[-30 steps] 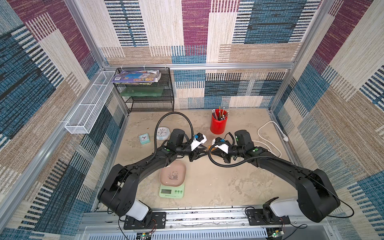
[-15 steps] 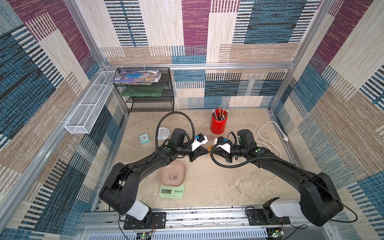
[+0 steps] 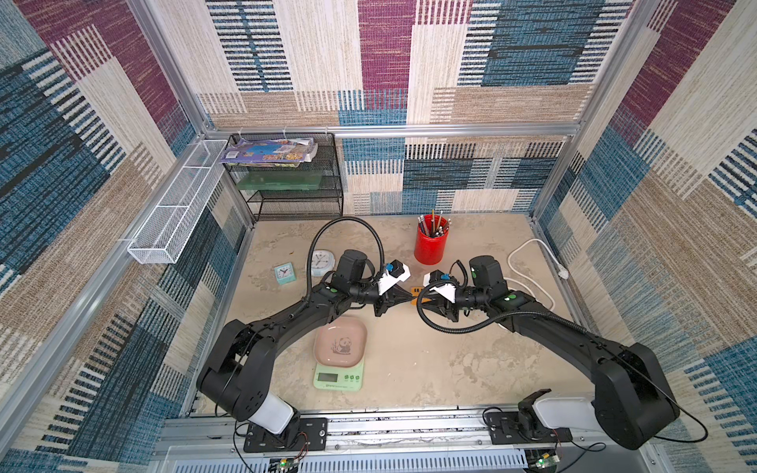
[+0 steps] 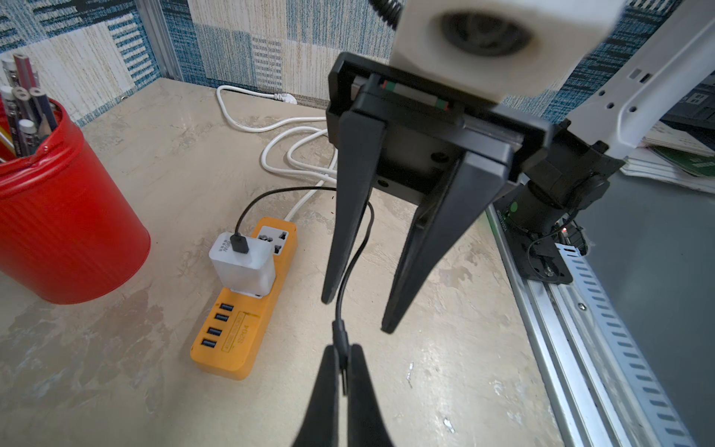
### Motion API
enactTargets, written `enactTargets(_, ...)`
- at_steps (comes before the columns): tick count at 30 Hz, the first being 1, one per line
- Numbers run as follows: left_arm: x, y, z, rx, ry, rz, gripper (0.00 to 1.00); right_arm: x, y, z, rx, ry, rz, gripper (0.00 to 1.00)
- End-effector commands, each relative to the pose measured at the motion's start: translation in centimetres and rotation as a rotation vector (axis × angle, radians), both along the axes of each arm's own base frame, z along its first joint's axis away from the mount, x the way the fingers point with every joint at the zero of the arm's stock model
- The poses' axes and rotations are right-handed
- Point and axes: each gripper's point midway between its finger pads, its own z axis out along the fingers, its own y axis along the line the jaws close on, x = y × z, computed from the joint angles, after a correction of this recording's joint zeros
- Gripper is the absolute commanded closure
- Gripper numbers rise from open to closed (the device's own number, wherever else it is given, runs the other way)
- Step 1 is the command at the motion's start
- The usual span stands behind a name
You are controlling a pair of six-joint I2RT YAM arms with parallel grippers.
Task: Charge the electronic scale
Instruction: Pick up the charging cable from the center of the board.
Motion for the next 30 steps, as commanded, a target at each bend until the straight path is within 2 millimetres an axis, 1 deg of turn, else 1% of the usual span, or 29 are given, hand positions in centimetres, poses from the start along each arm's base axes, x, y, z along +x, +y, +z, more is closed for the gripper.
enactTargets(1,-0.51,-0.17,0.42,-0.015,0.016,-0.033,0.95,-0.03,0.60,1.12,0.037,-0.035,0.040,0.68)
enactTargets(9,-0.55,-0.33,0.48,-0.018,0.022,-0.047,0.95,-0.06,0.94,1.56,0.056,-0.029,0.058,0.67)
enactTargets(19,-0.41,-0.61,0.60,-0.028,0.029,-0.057,0.95,-0.23,1.11,1.75,0.069,-0.024,0.078,0.74)
enactTargets(26,-0.39,-0.66,0.61,-0.029,0.031,-0.057,0.95,-0.18,1.04,1.73,0.072,-0.024,0.079,0.84)
enactTargets(30,-0.30,-0.67,0.54,-0.030,0.033,-0.056,0.95,-0.22,1.06,1.87,0.077,-0.025,0.082,0.94)
